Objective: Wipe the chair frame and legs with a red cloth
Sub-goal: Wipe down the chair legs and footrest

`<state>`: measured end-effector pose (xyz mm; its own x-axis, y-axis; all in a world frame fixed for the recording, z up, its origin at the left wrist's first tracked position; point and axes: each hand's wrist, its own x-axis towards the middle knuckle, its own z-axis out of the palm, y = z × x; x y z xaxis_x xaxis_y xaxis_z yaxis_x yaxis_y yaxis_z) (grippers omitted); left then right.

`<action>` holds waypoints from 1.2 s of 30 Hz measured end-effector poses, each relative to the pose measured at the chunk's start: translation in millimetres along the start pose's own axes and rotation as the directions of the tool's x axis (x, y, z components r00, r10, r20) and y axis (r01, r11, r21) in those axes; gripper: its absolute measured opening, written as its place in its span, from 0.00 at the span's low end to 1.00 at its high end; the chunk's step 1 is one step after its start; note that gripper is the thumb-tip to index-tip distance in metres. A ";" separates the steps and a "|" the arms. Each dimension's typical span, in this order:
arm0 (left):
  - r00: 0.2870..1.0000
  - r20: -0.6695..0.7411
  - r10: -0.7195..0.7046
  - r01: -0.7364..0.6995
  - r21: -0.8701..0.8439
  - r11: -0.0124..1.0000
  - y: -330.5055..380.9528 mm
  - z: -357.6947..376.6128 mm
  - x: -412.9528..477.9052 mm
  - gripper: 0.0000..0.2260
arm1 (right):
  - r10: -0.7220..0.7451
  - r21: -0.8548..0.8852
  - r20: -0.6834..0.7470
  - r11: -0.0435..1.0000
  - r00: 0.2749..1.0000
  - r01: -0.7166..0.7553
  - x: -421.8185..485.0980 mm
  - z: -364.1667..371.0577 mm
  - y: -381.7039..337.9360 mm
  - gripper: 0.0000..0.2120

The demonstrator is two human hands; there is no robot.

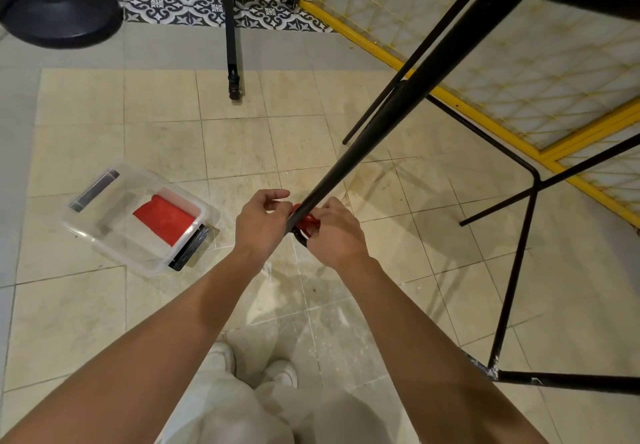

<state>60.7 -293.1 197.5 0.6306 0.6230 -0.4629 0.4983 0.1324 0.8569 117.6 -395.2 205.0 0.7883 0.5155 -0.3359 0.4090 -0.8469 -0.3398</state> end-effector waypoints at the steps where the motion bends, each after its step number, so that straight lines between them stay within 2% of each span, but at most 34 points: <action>1: 1.000 0.000 0.001 -0.001 0.002 1.000 0.4 -0.1 -0.8 0.08 | -0.008 -0.053 0.022 0.999 1.000 0.009 0.3 -2.7 -0.8 0.15; 4: 1.000 -0.007 -0.008 0.008 -0.005 1.000 -0.3 -0.3 -2.5 0.08 | -0.037 -0.147 0.064 0.988 0.997 0.047 -5.4 -5.1 1.7 0.15; 8: 1.000 -0.005 -0.009 0.009 -0.014 1.000 -1.7 3.3 -2.7 0.08 | -0.084 -0.135 0.095 0.986 0.992 0.096 -12.8 -8.5 7.3 0.15; 14: 0.999 -0.035 -0.002 0.001 -0.028 1.000 -4.4 3.8 1.7 0.09 | -0.003 -0.045 -0.076 0.999 0.997 0.000 -13.2 -7.7 1.9 0.19; 18: 0.999 -0.029 -0.020 0.018 -0.067 0.998 -4.9 1.6 3.6 0.10 | -0.060 -0.112 -0.079 0.992 0.995 0.050 -18.0 5.2 -6.6 0.13; 26: 0.998 -0.029 -0.047 0.044 -0.096 0.994 -8.1 6.6 1.2 0.09 | -0.166 -0.252 -0.063 0.957 0.984 0.145 -24.0 1.5 -4.5 0.18; 29: 0.999 -0.023 -0.037 0.035 -0.086 0.996 -11.8 6.5 1.7 0.09 | -0.213 -0.269 -0.002 0.941 0.977 0.205 -25.9 -2.7 6.6 0.19; 31: 0.999 -0.016 -0.038 0.036 -0.087 0.996 -12.8 7.6 3.8 0.09 | -0.159 -0.158 0.020 0.974 0.987 0.160 -23.6 -9.5 15.0 0.18; 34: 0.999 -0.024 -0.032 0.030 -0.084 0.996 -14.2 9.5 8.9 0.09 | 0.061 0.065 -0.018 0.996 0.998 -0.060 -6.2 -18.2 25.8 0.17; 36: 0.999 -0.024 -0.026 0.024 -0.088 0.996 -14.7 12.1 13.5 0.09 | 0.157 0.161 -0.081 0.977 0.984 -0.143 11.0 -19.6 32.0 0.17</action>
<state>69.1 -296.0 175.8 0.6028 0.6377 -0.4796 0.4589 0.2146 0.8622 148.4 -419.2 207.6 0.8774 0.3637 -0.3129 0.2130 -0.8797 -0.4252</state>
